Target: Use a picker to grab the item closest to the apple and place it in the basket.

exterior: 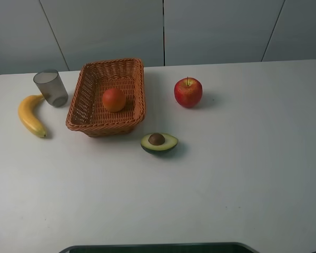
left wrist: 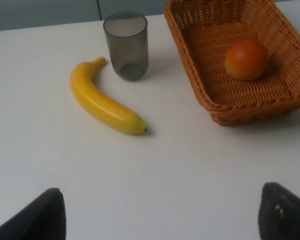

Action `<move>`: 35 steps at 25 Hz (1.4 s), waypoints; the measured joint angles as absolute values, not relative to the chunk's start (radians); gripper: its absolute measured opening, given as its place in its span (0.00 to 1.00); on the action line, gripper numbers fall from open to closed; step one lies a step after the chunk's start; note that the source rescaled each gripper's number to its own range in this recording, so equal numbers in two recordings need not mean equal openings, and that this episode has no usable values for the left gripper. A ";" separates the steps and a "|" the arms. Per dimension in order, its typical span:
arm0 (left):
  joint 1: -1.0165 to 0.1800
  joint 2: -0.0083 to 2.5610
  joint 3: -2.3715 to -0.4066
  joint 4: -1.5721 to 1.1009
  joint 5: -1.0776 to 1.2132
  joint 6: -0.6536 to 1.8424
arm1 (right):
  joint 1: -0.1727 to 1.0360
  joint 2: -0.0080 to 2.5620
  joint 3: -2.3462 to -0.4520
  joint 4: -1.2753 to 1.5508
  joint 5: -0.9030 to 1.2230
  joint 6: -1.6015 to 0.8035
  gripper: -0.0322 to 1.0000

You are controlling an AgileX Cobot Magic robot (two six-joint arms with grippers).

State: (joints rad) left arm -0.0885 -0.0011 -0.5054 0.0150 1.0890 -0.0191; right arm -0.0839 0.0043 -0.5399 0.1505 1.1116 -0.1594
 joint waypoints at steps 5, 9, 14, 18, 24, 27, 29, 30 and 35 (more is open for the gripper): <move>-0.088 -0.001 -0.505 0.015 1.089 -0.019 | -0.084 0.004 -0.525 0.175 1.118 -0.204 1.00; -0.088 -0.001 -0.505 0.015 1.089 -0.019 | -0.084 0.004 -0.513 0.177 1.111 -0.206 1.00; -0.088 -0.001 -0.505 0.015 1.089 -0.021 | -0.084 0.004 -0.513 0.177 1.111 -0.199 1.00; -0.088 -0.001 -0.505 0.015 1.089 -0.021 | -0.084 0.004 -0.513 0.173 1.107 -0.192 1.00; -0.088 -0.001 -0.505 0.015 1.089 -0.021 | -0.084 0.004 -0.513 0.103 1.101 -0.082 1.00; -0.088 -0.001 -0.505 0.015 1.089 -0.021 | -0.084 0.004 -0.513 0.091 1.099 -0.060 1.00; -0.088 -0.001 -0.505 0.015 1.089 -0.021 | -0.084 0.004 -0.513 0.091 1.099 -0.056 1.00; -0.088 -0.001 -0.505 0.015 1.089 -0.021 | -0.084 0.002 -0.513 0.091 1.099 -0.053 1.00; -0.088 -0.001 -0.505 0.015 1.089 -0.021 | -0.084 0.000 -0.513 0.091 1.098 -0.053 1.00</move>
State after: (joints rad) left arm -0.0885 -0.0011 -0.5054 0.0150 1.0890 -0.0213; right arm -0.0839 -0.0004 -0.5134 0.0912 1.0976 -0.0534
